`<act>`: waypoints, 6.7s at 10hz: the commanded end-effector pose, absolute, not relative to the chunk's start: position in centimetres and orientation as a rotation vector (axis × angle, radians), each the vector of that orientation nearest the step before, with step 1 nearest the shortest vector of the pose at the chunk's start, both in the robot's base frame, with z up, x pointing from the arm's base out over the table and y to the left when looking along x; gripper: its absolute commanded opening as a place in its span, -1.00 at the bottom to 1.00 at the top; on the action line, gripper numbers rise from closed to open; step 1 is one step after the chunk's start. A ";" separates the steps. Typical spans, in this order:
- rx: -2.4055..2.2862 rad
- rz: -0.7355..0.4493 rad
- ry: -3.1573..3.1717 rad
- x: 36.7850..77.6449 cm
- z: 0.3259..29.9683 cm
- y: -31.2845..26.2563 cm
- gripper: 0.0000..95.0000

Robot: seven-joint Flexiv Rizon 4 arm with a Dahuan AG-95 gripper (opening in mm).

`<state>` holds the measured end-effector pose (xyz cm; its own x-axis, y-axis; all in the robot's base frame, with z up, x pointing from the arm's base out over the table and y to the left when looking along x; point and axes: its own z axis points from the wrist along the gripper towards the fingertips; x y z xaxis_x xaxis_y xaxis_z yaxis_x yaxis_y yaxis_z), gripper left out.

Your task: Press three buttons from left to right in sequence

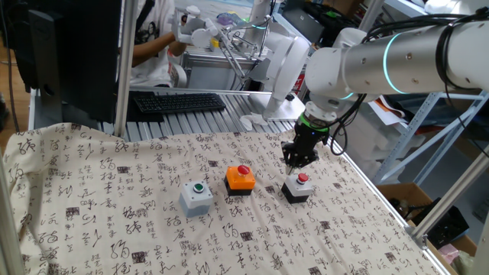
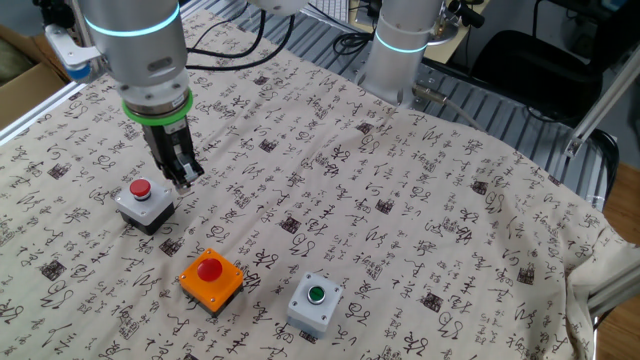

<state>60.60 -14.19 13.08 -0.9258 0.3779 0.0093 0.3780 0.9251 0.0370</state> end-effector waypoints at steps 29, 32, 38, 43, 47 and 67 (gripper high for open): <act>-0.446 -0.026 -3.124 62.6 10.1 -22.8 -1.00; -0.446 -0.037 -3.129 62.7 9.6 -22.9 -1.00; -0.465 -0.057 -3.135 62.7 9.0 -22.8 -1.00; -0.469 -0.068 -3.149 62.5 7.9 -22.8 -1.00; -0.471 -0.067 -3.148 62.5 7.9 -22.8 -1.00; -0.474 -0.049 -3.135 61.9 11.8 -22.7 -1.00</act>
<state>61.76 -22.70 11.86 -0.9545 0.2970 -0.0266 0.2962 0.9546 0.0322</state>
